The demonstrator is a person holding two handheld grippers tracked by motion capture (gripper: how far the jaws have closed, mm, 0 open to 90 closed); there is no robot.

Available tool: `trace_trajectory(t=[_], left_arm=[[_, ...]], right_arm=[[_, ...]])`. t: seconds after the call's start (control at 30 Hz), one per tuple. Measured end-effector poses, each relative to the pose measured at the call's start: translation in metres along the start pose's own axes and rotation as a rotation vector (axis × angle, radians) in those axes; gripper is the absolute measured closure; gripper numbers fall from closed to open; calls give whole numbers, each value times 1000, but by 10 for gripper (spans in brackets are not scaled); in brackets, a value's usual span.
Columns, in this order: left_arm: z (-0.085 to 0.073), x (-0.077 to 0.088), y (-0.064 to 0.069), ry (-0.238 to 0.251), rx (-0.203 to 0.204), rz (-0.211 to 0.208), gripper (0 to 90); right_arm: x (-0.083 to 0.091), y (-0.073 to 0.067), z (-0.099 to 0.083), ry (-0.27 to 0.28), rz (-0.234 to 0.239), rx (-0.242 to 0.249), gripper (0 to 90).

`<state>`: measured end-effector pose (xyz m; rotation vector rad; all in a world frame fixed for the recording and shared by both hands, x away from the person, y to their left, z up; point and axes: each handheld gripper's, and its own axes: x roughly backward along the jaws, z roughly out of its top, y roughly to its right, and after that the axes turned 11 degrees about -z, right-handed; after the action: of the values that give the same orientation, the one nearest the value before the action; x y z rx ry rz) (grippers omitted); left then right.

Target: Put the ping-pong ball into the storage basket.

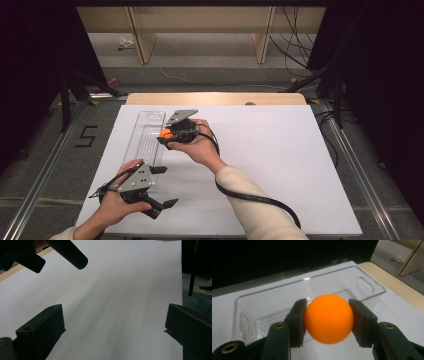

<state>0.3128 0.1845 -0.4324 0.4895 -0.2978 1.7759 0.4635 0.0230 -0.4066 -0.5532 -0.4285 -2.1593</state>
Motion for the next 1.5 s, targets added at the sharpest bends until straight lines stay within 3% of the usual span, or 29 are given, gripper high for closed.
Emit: trace_trajectory(t=[1.5], left_arm=[[0, 0, 0, -4, 0, -6, 19]], right_arm=[[-14, -6, 18, -4, 12, 15, 516]])
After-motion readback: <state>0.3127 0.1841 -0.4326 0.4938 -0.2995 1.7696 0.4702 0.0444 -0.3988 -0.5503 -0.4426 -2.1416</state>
